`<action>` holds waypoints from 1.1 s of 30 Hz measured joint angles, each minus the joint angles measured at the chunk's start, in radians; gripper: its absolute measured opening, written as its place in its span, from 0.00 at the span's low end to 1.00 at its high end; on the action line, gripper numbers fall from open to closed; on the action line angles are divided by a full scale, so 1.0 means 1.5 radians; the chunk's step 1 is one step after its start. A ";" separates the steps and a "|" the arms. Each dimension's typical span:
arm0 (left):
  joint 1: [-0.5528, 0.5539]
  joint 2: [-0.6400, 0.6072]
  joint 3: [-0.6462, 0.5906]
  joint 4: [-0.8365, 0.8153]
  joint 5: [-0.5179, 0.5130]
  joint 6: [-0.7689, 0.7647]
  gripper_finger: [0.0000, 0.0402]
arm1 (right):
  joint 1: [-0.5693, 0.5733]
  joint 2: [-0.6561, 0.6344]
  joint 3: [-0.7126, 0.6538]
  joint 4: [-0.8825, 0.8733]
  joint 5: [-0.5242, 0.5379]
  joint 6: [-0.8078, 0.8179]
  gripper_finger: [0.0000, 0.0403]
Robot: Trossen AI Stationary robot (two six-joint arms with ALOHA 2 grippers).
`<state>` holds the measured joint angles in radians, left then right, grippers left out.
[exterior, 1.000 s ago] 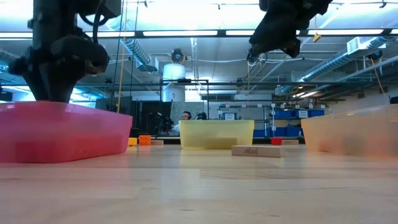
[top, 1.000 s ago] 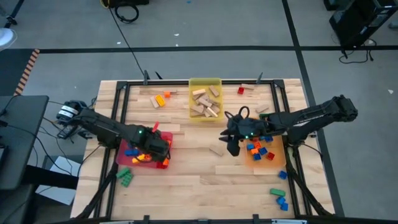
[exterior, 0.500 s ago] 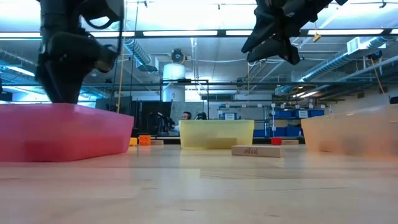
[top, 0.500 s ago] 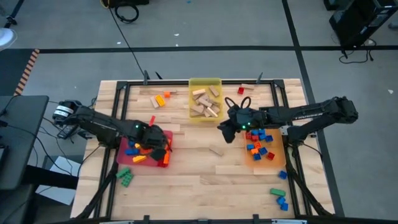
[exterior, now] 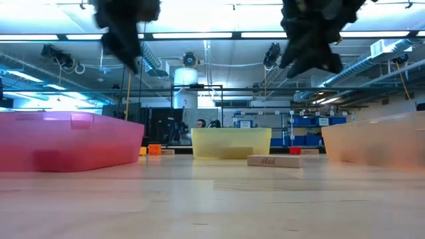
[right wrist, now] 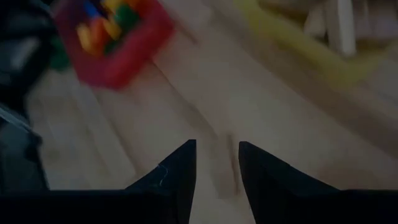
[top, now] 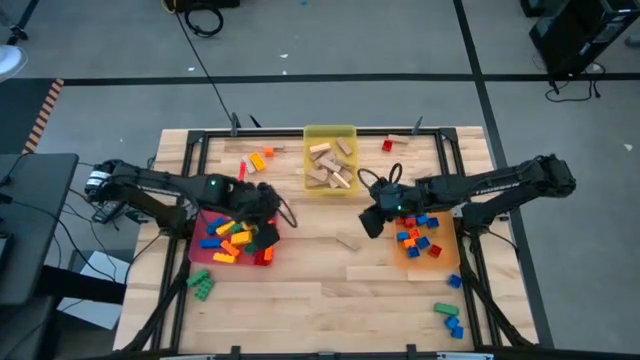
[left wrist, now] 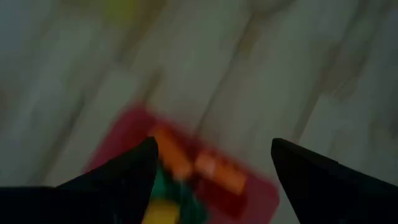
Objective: Sort blocks by size
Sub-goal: Put the wooden block into the yellow bin
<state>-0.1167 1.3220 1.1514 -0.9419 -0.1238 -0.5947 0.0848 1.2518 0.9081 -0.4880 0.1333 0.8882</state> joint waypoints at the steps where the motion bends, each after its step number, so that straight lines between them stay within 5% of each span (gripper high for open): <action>1: 0.004 0.000 0.006 0.025 -0.009 0.031 0.80 | 0.009 0.000 0.000 -0.016 0.000 0.002 0.33; 9: 0.022 0.109 0.071 0.220 0.023 0.203 0.80 | 0.119 -0.043 0.000 -0.125 0.042 0.038 0.33; 25: 0.054 0.516 0.391 0.196 0.108 0.556 0.80 | 0.304 -0.187 0.000 -0.229 0.180 0.194 0.32; 33: 0.074 0.597 0.432 0.198 0.193 0.571 0.80 | 0.332 -0.171 0.000 -0.229 0.180 0.233 0.32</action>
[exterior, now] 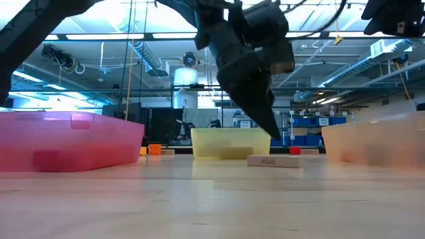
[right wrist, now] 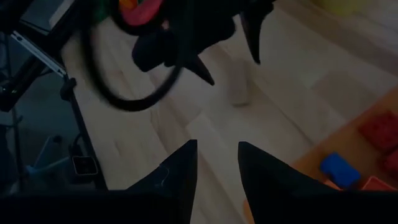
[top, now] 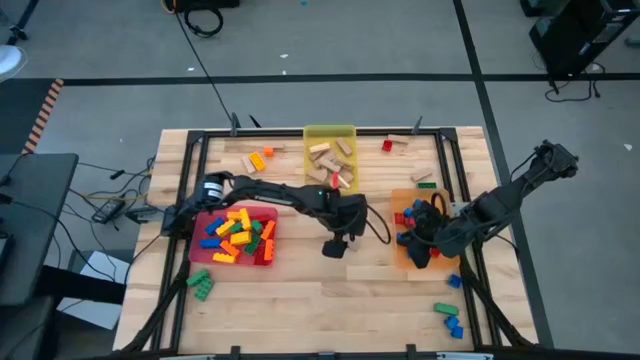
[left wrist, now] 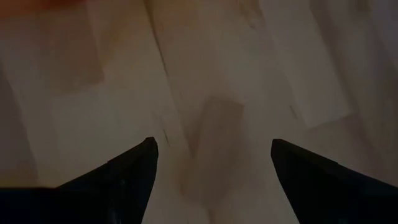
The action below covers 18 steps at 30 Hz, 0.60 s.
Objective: Sort blocks by size
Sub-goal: Put the wooden block into the yellow bin
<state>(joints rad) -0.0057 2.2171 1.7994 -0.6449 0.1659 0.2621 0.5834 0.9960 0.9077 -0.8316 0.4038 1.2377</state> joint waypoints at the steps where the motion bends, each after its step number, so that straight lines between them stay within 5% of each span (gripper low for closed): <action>1: 0.002 0.004 -0.001 0.001 0.003 0.000 0.80 | 0.002 0.002 0.000 0.000 0.000 0.001 0.32; 10: -0.002 0.054 -0.002 -0.002 -0.028 0.015 0.69 | 0.005 0.012 0.000 0.000 0.017 0.018 0.32; 18: -0.002 0.053 0.010 -0.018 -0.082 -0.007 0.30 | 0.005 0.012 0.000 0.000 0.040 0.018 0.32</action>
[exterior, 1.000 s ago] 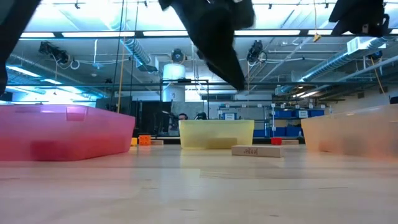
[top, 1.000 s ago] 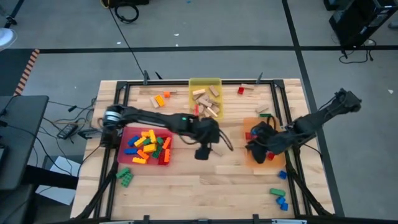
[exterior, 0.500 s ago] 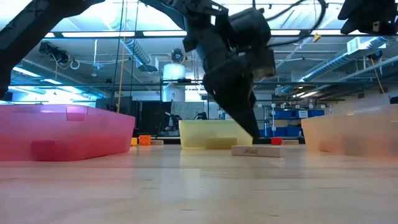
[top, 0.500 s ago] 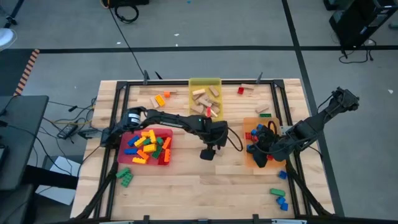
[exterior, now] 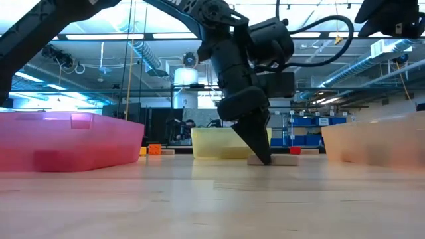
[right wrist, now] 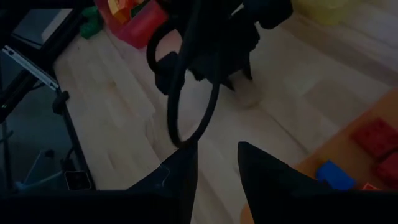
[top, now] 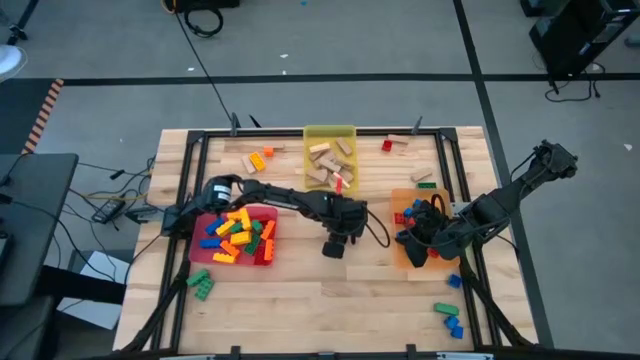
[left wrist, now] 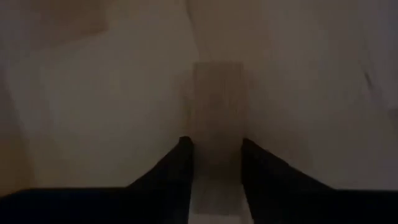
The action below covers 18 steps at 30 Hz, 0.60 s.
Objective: Sort blocks by size
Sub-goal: Put the wooden block into the yellow bin
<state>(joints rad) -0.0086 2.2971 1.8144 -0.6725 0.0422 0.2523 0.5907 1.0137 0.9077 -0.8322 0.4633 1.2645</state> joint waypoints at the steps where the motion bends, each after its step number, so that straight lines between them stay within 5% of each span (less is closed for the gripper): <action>1: 0.000 -0.001 0.001 -0.004 -0.001 0.000 0.25 | 0.000 0.000 0.000 0.000 0.000 0.000 0.32; 9: 0.000 -0.016 0.017 -0.072 0.041 -0.076 0.24 | 0.000 0.000 0.000 -0.001 0.001 -0.026 0.32; 18: 0.018 -0.055 0.162 -0.170 0.043 -0.157 0.24 | -0.003 0.000 0.000 -0.001 0.000 -0.099 0.32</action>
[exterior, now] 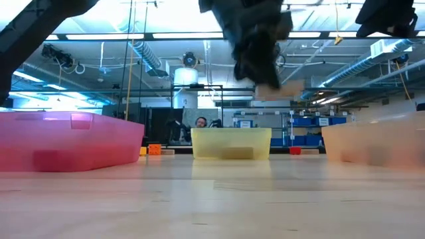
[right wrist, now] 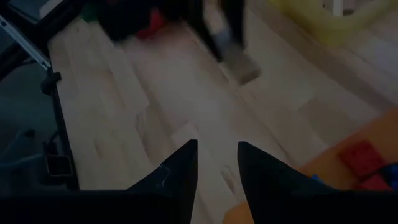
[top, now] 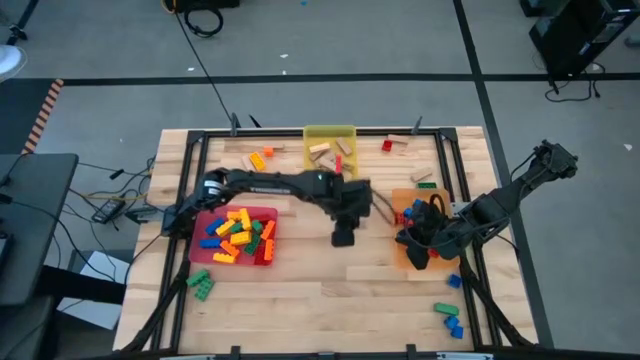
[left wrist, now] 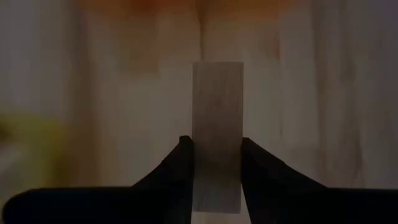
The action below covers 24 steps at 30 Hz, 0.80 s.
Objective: Sort blocks by size
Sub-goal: Put the wooden block into the yellow bin
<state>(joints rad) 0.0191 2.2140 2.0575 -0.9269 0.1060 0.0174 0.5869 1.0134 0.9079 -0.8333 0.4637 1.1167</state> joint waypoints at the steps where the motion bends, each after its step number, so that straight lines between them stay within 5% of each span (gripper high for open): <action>1: 0.005 -0.002 0.024 -0.006 -0.001 0.000 0.24 | 0.000 0.000 0.000 0.001 0.000 -0.010 0.32; 7: 0.059 -0.007 0.135 -0.088 -0.046 -0.004 0.24 | -0.001 0.000 0.000 0.000 -0.006 -0.041 0.32; 13: 0.159 -0.007 0.160 -0.092 -0.042 -0.017 0.24 | -0.001 0.000 0.000 -0.001 -0.007 -0.053 0.32; 24: 0.356 -0.004 0.002 -0.017 -0.012 -0.089 0.32 | -0.066 -0.007 0.000 -0.035 0.062 0.017 0.32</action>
<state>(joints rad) 0.5533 2.2075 2.0601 -0.9530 0.0882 -0.1161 0.4884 1.0025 0.9081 -0.8864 0.5574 1.1419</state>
